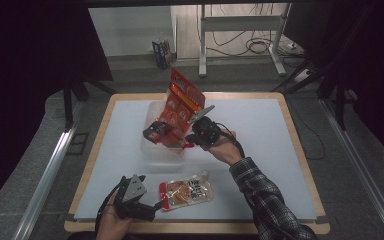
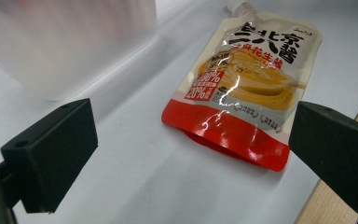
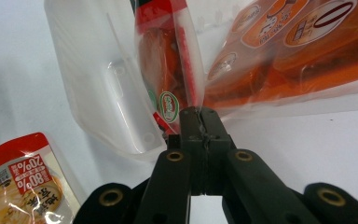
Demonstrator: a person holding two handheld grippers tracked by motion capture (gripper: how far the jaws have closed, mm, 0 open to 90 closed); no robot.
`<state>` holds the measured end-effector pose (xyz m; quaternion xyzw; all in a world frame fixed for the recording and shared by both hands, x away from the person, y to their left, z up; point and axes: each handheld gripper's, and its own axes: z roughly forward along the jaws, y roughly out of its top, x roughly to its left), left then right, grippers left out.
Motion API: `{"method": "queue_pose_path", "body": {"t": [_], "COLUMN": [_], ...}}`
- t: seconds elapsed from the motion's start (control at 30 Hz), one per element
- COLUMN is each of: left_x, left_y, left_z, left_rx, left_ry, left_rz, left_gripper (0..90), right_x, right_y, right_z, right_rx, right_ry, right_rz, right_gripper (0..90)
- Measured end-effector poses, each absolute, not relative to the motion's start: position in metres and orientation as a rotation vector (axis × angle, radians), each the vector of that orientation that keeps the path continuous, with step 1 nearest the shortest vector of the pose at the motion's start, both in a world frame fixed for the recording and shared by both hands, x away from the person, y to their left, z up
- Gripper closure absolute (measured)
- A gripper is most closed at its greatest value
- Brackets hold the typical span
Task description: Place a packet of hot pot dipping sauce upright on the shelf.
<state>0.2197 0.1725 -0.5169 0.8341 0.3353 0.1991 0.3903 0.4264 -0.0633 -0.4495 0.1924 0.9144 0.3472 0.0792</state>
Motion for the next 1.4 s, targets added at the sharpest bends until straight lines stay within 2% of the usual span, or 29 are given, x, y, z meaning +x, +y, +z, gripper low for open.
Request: {"method": "queue_pose_path", "body": {"t": [0.8, 0.97, 1.03, 1.07, 1.1, 1.13, 1.17, 1.4], "left_x": [0.220, 0.220, 0.220, 0.220, 0.220, 0.220, 0.220, 0.221], "left_y": [0.171, 0.172, 0.172, 0.171, 0.171, 0.171, 0.171, 0.172], "left_z": [-0.517, -0.517, -0.518, -0.518, -0.518, -0.518, -0.518, -0.518], "left_rx": [2.126, 2.123, 2.123, 2.126, 2.126, 2.128, 2.128, 2.110], "left_ry": [0.848, 0.851, 0.853, 0.852, 0.853, 0.854, 0.856, 0.883], "left_rz": [0.508, 0.506, 0.502, 0.503, 0.502, 0.502, 0.500, 0.476], "left_gripper": [1.2, 1.2, 1.2, 1.2, 1.1, 1.1, 1.1, 1.4], "right_x": [0.428, 0.428, 0.426, 0.426, 0.426, 0.425, 0.425, 0.420], "right_y": [-0.030, -0.035, -0.041, -0.041, -0.041, -0.044, -0.044, -0.058], "right_z": [-0.476, -0.469, -0.464, -0.464, -0.463, -0.463, -0.463, -0.466], "right_rx": [0.550, 0.570, 0.576, 0.576, 0.579, 0.579, 0.579, 0.607], "right_ry": [2.770, 2.732, 2.714, 2.714, 2.713, 2.710, 2.710, 2.699], "right_rz": [1.044, 1.095, 1.105, 1.105, 1.108, 1.104, 1.104, 1.135], "right_gripper": [86.2, 67.1, 56.7, 56.7, 53.6, 46.5, 46.5, 24.6]}}
